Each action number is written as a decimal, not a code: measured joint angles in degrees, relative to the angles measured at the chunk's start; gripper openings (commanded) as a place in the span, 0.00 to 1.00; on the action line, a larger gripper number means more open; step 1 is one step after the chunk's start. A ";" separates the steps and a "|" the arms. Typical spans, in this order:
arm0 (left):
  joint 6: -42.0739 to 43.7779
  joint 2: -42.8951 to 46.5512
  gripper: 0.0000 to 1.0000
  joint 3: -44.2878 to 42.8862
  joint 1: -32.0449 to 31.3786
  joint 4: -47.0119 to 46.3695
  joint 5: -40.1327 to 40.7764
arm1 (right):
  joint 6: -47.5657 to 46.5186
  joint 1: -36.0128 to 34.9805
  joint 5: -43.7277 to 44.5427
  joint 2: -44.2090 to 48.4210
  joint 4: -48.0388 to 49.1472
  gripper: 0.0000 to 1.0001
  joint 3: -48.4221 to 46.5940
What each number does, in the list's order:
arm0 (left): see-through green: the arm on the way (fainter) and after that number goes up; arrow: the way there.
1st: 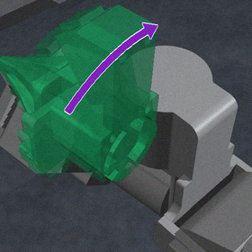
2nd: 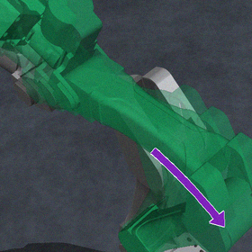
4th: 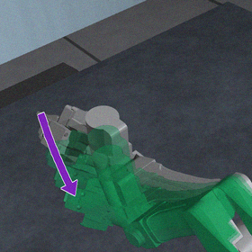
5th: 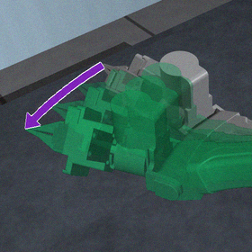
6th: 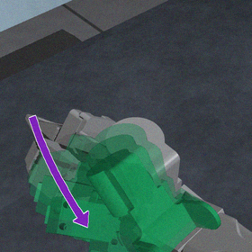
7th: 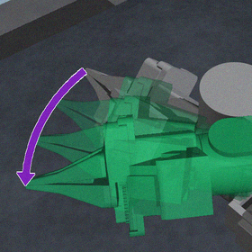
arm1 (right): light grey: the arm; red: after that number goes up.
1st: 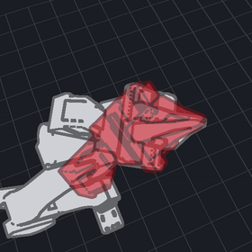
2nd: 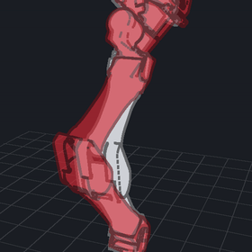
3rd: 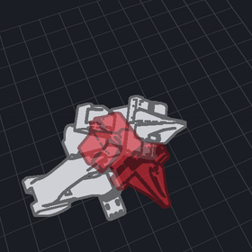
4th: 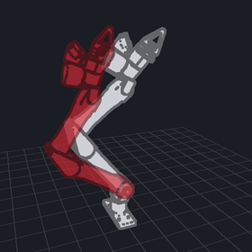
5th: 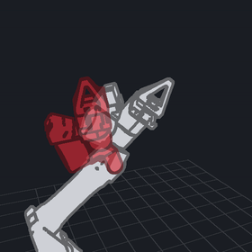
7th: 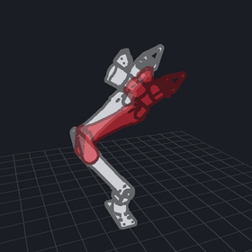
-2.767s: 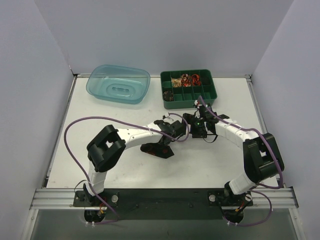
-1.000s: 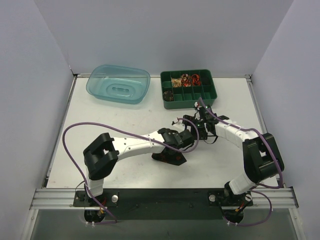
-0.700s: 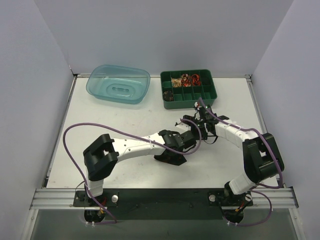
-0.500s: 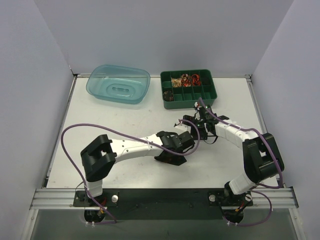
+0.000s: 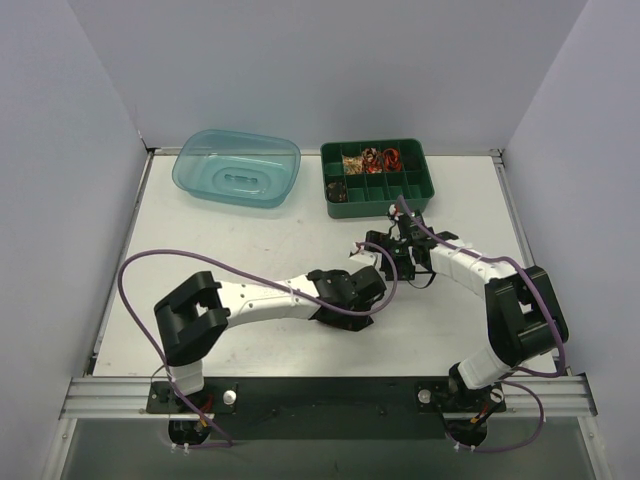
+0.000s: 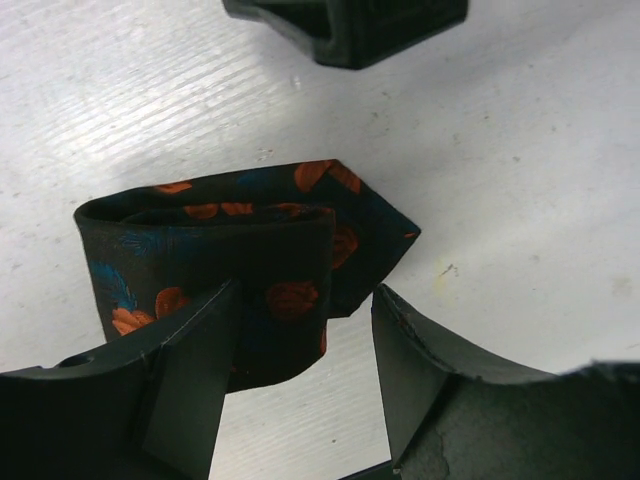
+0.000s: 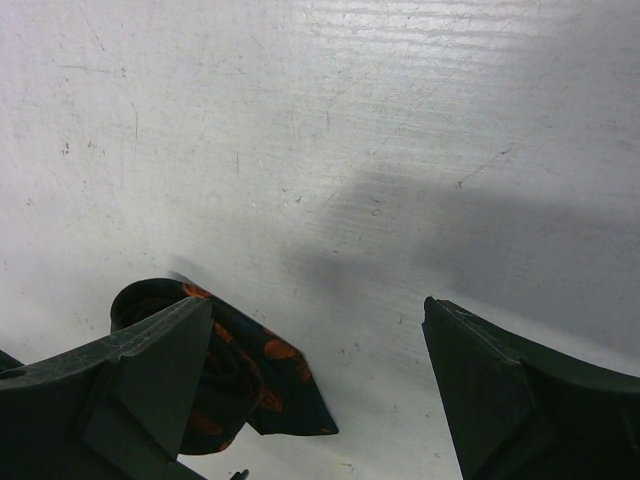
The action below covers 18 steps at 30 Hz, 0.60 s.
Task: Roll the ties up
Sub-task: Roll the tie at the center of the board.
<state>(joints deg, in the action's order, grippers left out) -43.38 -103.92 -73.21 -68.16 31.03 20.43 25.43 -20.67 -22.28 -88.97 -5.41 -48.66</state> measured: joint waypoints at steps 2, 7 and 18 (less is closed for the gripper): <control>-0.04 0.42 0.64 1.38 0.09 -2.71 -1.20 | 0.00 0.00 0.00 0.00 0.00 0.90 0.11; -1.07 0.98 0.64 4.72 0.74 -10.38 -5.18 | 0.00 0.00 0.02 0.00 -0.07 0.90 0.39; -1.38 2.51 0.68 6.23 0.90 -12.81 -6.73 | 0.00 0.00 0.04 0.00 -0.39 0.90 0.46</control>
<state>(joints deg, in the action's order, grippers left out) -44.75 -101.41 -66.98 -67.26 18.22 13.69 25.43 -20.67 -22.24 -88.97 -5.80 -48.21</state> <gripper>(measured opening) 0.659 0.903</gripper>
